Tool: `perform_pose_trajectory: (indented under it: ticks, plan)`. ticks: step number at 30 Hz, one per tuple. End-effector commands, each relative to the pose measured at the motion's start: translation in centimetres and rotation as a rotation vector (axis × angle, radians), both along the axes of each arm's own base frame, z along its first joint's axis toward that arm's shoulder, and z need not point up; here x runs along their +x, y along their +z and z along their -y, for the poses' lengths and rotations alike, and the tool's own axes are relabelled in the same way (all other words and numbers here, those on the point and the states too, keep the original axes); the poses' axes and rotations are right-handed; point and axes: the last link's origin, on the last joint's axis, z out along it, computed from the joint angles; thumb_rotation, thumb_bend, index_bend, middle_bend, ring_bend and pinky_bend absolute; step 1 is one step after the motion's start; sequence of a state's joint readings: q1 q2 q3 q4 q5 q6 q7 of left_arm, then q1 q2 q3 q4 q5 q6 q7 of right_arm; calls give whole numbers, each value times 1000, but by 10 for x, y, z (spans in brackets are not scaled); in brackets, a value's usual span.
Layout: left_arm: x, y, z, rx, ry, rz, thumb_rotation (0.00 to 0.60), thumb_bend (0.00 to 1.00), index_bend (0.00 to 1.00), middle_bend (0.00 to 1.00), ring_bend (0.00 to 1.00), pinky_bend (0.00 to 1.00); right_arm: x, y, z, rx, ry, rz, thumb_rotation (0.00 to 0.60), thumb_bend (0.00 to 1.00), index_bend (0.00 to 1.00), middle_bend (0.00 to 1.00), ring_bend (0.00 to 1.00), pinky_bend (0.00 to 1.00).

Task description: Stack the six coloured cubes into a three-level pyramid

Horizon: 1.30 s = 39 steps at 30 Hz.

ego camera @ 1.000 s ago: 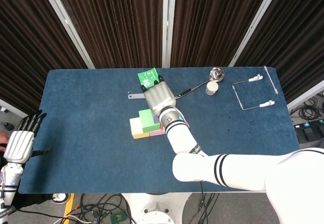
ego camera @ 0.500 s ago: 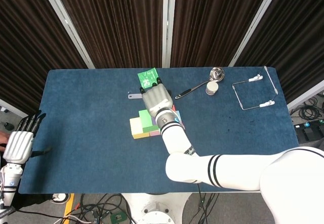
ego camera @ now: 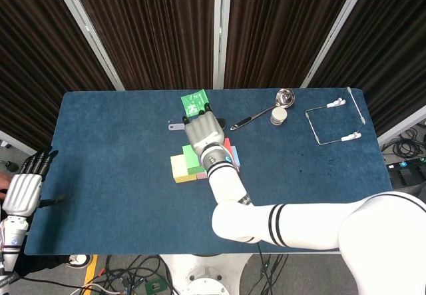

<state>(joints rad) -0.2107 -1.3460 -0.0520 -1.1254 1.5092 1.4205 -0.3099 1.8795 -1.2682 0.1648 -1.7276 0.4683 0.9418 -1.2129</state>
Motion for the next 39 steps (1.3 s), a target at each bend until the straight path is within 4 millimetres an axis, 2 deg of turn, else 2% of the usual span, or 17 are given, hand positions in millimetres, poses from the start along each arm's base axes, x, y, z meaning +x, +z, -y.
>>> perform_pose_trajectory:
  ticks: [1,39]
  plan:
    - [-1,0,0,0,1,0,600,32,61,8,0,100,1,-1,1,-3,0,0,600,104,0,684,127,0]
    - [-5,-4,1,-12,12,7,600,33,61,8,0,100,3,-3,2,-16,-18,-18,600,86,0,673,127,0]
